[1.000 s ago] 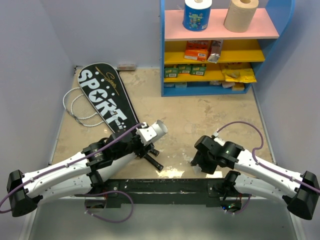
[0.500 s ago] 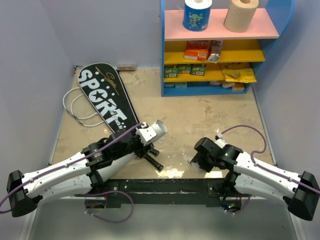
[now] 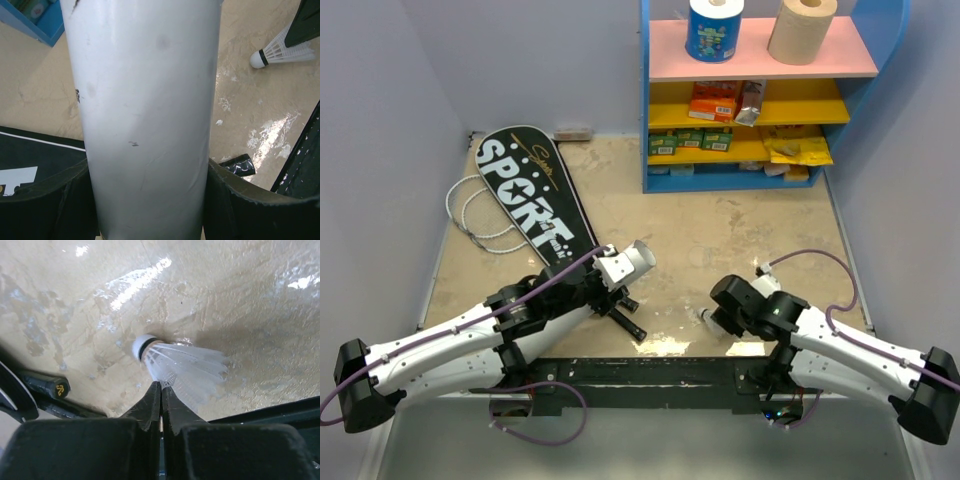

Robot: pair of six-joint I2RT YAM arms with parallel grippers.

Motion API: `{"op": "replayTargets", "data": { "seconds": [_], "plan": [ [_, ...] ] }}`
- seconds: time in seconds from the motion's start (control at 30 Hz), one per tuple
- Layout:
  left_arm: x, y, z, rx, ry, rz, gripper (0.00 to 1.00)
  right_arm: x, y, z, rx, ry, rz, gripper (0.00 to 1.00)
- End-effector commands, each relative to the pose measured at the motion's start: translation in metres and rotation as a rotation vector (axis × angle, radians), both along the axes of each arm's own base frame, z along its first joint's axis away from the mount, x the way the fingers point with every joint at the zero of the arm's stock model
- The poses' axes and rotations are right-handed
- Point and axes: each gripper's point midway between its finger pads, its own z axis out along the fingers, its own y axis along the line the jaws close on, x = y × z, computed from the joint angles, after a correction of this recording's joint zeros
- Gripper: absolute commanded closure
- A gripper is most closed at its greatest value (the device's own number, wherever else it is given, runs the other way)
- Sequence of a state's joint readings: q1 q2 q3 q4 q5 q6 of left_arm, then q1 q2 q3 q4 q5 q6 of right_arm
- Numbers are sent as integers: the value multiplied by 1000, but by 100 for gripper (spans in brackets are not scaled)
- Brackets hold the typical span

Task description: Pack up the badminton gear

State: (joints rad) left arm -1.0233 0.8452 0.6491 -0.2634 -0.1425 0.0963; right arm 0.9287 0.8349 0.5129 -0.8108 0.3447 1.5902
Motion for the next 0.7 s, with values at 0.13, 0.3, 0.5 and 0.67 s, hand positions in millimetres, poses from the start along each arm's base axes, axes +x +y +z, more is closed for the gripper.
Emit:
{"op": "replayTargets", "data": {
  "seconds": [0.13,0.3,0.5,0.67],
  "plan": [
    [0,-14,18,-57,-7,-31,100,41,5,80,-58,-272,104,100],
    [0,-17,11,-35,3,-48,100,59,31,115,-54,-423,283,100],
    [-7,-21,5,-23,0,-107,100,70,34,160,-152,-560,433,100],
    [-20,-30,3,-26,1,-201,100,69,24,203,-250,-651,554,100]
  ]
}}
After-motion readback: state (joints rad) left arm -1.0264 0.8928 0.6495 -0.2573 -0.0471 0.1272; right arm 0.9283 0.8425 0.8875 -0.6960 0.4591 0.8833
